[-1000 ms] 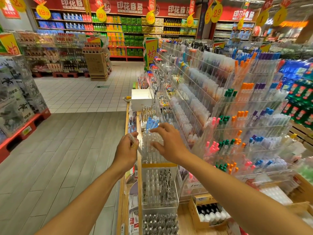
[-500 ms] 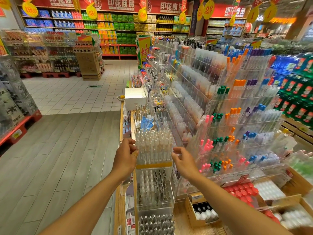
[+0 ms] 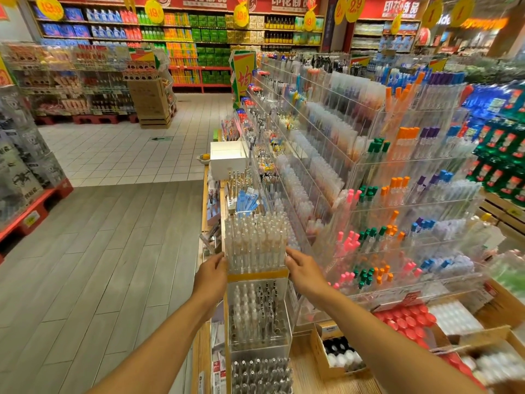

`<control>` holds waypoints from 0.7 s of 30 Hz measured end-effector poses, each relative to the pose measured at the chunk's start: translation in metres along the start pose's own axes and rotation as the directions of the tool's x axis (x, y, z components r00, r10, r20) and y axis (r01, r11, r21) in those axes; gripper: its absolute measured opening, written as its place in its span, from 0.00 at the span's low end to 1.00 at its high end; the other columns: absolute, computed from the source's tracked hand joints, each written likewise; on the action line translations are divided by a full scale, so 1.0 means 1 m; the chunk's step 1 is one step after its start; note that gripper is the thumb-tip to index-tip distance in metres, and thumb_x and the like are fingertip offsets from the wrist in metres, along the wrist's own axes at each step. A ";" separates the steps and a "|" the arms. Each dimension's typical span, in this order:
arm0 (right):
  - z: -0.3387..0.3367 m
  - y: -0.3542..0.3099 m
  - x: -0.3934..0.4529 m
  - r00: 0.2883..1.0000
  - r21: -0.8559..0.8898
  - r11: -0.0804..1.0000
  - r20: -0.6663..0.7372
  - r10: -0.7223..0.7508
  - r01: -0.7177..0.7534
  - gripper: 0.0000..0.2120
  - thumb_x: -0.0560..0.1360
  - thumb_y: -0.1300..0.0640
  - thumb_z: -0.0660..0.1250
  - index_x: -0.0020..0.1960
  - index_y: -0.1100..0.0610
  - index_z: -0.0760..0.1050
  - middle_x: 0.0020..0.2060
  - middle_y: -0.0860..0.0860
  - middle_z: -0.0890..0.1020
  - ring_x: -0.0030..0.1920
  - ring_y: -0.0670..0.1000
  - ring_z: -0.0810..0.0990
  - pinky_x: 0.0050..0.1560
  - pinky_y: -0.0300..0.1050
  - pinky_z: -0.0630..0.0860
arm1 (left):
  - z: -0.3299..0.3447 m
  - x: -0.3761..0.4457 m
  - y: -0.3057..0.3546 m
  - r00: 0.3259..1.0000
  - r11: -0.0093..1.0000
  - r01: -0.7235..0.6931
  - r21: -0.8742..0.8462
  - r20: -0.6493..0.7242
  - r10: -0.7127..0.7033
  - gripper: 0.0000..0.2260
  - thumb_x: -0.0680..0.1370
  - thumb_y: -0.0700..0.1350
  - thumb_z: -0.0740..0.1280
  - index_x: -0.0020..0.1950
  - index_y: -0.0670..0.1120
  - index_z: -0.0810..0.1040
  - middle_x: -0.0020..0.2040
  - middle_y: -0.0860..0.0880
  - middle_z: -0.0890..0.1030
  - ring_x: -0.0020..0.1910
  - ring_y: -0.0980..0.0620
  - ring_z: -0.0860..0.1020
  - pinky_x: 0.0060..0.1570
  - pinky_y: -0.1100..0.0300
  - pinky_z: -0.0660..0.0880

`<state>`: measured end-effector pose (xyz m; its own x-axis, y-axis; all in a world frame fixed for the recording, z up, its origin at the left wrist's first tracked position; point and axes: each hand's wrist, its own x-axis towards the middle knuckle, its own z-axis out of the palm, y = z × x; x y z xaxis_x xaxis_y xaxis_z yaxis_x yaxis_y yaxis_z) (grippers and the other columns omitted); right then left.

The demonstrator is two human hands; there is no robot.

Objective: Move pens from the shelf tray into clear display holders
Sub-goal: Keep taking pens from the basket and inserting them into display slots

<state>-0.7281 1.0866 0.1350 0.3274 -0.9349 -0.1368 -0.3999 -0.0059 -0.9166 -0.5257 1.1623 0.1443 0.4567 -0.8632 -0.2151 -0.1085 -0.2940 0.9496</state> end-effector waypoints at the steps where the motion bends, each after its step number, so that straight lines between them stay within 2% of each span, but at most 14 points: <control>1: 0.000 0.001 0.001 1.000 0.018 1.000 0.005 0.003 -0.003 0.21 0.84 0.57 0.55 0.76 0.55 0.62 0.74 0.50 0.66 0.74 0.50 0.64 0.74 0.53 0.63 | 0.002 -0.001 -0.001 1.000 1.000 -0.008 0.011 -0.015 0.008 0.17 0.85 0.45 0.57 0.73 0.46 0.72 0.68 0.47 0.77 0.67 0.45 0.75 0.68 0.44 0.72; 9: -0.006 0.002 0.006 0.998 0.046 0.998 0.056 0.039 -0.041 0.22 0.84 0.58 0.55 0.77 0.56 0.59 0.75 0.51 0.64 0.74 0.52 0.64 0.74 0.55 0.63 | 0.006 -0.004 -0.005 0.996 1.000 -0.005 0.003 -0.087 0.005 0.14 0.84 0.44 0.61 0.69 0.49 0.77 0.63 0.49 0.81 0.62 0.46 0.78 0.64 0.45 0.75; 13: -0.008 0.000 0.005 0.994 0.080 0.995 0.095 0.050 -0.057 0.22 0.84 0.57 0.55 0.77 0.56 0.59 0.76 0.52 0.63 0.74 0.52 0.63 0.75 0.56 0.61 | 0.006 -0.008 -0.008 0.998 1.000 -0.005 -0.029 -0.066 0.003 0.14 0.84 0.44 0.61 0.69 0.48 0.77 0.62 0.48 0.81 0.62 0.45 0.79 0.64 0.45 0.75; 18: -0.001 0.003 -0.001 0.999 0.091 0.995 0.039 0.034 -0.037 0.22 0.84 0.53 0.55 0.77 0.54 0.60 0.76 0.51 0.63 0.74 0.52 0.63 0.74 0.55 0.62 | 0.004 -0.012 -0.006 0.999 0.997 0.002 -0.075 -0.045 -0.006 0.15 0.84 0.43 0.61 0.71 0.45 0.75 0.64 0.47 0.80 0.63 0.45 0.77 0.66 0.44 0.73; 21: 0.000 0.006 -0.007 1.000 0.093 0.996 0.017 0.015 -0.017 0.21 0.83 0.52 0.56 0.76 0.55 0.63 0.73 0.51 0.68 0.71 0.52 0.67 0.73 0.56 0.65 | 0.007 -0.016 -0.009 0.998 0.997 0.007 -0.081 -0.066 -0.013 0.14 0.84 0.44 0.60 0.68 0.45 0.76 0.62 0.46 0.80 0.62 0.45 0.77 0.66 0.44 0.73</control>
<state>-0.7324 1.0928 0.1301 0.3355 -0.9289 -0.1569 -0.3240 0.0426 -0.9451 -0.5378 1.1762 0.1379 0.5153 -0.8305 -0.2115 -0.0337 -0.2662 0.9633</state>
